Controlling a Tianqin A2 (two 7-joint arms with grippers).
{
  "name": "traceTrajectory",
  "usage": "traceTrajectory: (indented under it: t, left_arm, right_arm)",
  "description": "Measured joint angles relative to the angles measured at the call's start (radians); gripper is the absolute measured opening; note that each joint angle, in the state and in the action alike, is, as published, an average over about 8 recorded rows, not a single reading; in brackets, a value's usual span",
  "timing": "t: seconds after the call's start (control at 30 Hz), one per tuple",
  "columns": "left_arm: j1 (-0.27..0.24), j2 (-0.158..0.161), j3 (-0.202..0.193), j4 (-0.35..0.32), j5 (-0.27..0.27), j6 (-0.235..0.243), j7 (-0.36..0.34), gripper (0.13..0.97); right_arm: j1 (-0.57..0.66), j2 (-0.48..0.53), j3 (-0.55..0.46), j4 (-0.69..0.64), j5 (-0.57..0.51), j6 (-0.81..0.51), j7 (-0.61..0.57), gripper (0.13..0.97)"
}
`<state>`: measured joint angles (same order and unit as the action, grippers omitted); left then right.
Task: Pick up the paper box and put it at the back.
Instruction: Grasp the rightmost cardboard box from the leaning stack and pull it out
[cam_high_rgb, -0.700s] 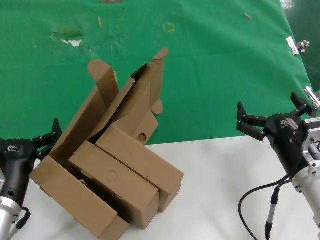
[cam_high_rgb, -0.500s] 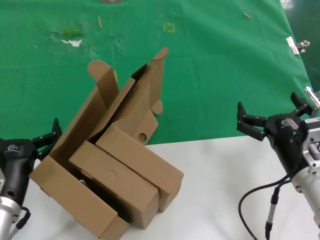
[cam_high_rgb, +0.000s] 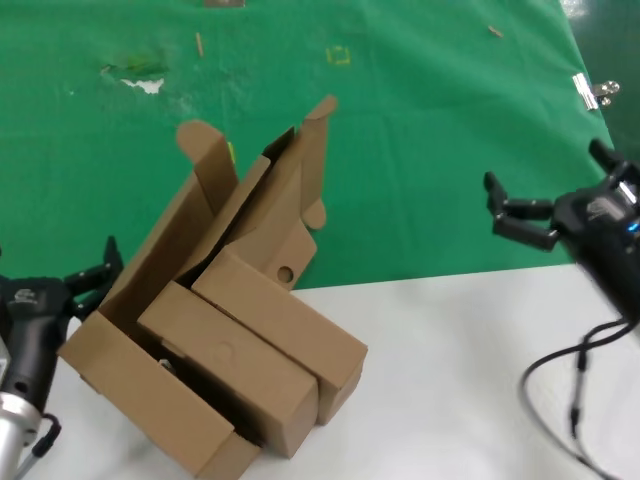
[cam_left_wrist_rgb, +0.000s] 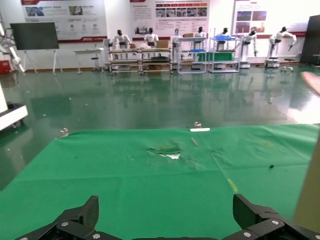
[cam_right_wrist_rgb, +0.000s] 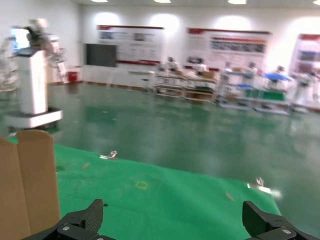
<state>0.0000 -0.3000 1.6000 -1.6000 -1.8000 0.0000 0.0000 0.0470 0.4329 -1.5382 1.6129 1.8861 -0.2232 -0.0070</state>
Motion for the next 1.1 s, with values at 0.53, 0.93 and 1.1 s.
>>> traceTrajectory:
  t: [0.53, 0.93, 1.1]
  left_arm:
    - [0.000, 0.000, 0.000, 0.000, 0.000, 0.000, 0.000, 0.778]
    - [0.000, 0.000, 0.000, 0.000, 0.000, 0.000, 0.000, 0.589]
    - [0.000, 0.000, 0.000, 0.000, 0.000, 0.000, 0.000, 0.487]
  right_arm:
    - [-0.001, 0.267, -0.013, -0.153, 0.133, -0.638, -0.403, 0.965]
    - [0.061, 0.228, -0.179, -0.190, 0.052, -0.747, -0.485, 0.952]
    - [0.092, 0.196, -0.225, -0.211, 0.034, -0.758, -0.492, 0.913]
